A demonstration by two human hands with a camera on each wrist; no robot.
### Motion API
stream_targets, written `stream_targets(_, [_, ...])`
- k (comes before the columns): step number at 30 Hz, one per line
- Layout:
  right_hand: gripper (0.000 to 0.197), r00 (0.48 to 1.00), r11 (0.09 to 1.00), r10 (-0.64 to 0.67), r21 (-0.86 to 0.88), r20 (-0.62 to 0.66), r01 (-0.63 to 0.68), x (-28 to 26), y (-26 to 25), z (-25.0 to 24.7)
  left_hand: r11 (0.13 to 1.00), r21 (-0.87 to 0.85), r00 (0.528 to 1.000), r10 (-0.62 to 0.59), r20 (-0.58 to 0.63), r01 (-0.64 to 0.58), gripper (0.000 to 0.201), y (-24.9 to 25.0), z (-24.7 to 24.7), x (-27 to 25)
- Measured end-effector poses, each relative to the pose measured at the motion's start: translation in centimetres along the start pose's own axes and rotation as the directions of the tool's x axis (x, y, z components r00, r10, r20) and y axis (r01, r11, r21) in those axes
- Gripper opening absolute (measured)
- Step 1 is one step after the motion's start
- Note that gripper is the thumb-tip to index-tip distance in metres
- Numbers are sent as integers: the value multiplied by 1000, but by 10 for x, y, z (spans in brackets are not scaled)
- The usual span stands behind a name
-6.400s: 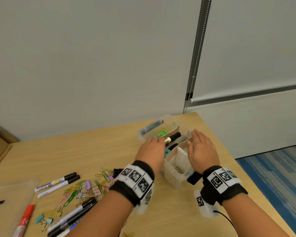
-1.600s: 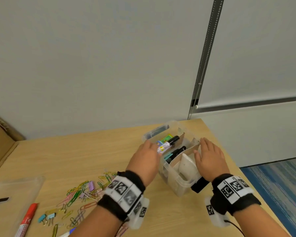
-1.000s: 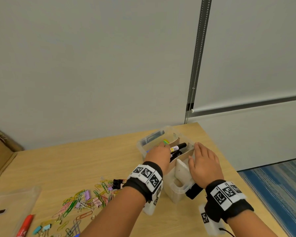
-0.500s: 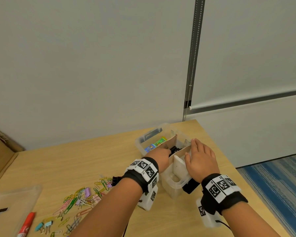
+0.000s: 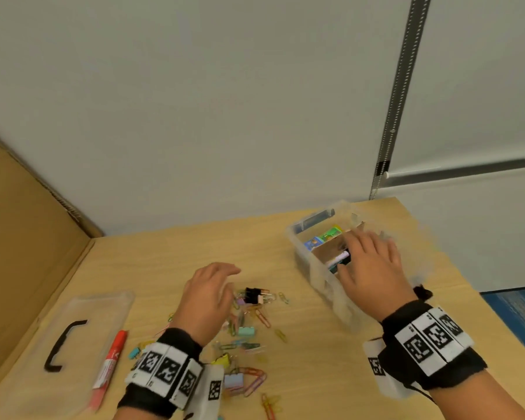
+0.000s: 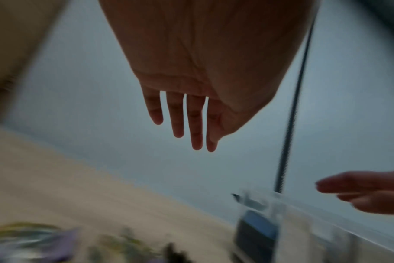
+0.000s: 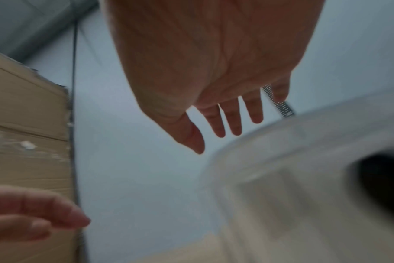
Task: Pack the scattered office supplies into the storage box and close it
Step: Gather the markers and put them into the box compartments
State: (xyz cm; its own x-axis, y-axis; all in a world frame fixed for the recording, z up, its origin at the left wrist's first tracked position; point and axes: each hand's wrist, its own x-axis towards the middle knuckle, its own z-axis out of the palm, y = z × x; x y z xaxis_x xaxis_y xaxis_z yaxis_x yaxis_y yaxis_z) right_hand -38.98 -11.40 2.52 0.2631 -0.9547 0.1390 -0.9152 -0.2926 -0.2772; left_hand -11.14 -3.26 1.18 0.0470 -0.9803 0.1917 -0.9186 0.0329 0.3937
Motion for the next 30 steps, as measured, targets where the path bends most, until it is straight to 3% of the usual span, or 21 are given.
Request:
stream_targets(3, [49, 977, 973, -214, 89, -5, 214, -7, -40, 13, 988, 63, 989, -143, -22, 144, 26, -62, -14, -32])
stream_targets(6, [32, 914, 903, -406, 148, -8, 402, -12, -82, 36, 942, 135, 952, -306, -24, 306, 25, -113, -29, -63])
stream_targets(9, [19, 824, 815, -563, 201, 59, 543, -23, -124, 59, 878, 170, 893, -449, -35, 448, 27, -149, -41, -89])
stream_targets(12, [23, 703, 716, -695, 238, 153, 656, -37, -166, 86, 815, 233, 835, -550, 21, 530, 33, -172, -43, -107])
stream_targets(15, [27, 592, 651, -757, 233, 278, 723, -48, -202, 112, 788, 271, 797, -594, 103, 552, 37, -185, -35, -115])
stream_targets(19, [27, 513, 612, -754, 157, 411, 775, -54, -228, 141, 776, 233, 783, -616, 82, 586, 34, -190, -25, -115])
stream_targets(21, [21, 495, 578, -754, 78, 432, 812, -57, -231, 152, 764, 237, 775, -629, 66, 600, 32, -190, -23, -114])
stream_targets(24, [22, 535, 581, -758, 13, 374, 814, -59, -232, 163, 744, 279, 755, -650, 91, 607, 30, -190, -22, -108])
stream_targets(26, [18, 549, 611, -752, 71, 365, 789, -59, -234, 161, 742, 319, 750, -650, 126, 590, 30, -191, -21, -105])
stream_targets(30, [20, 636, 708, -695, 164, 334, 687, -57, -237, 153, 763, 333, 760, -627, 174, 553, 32, -191, -21, -103])
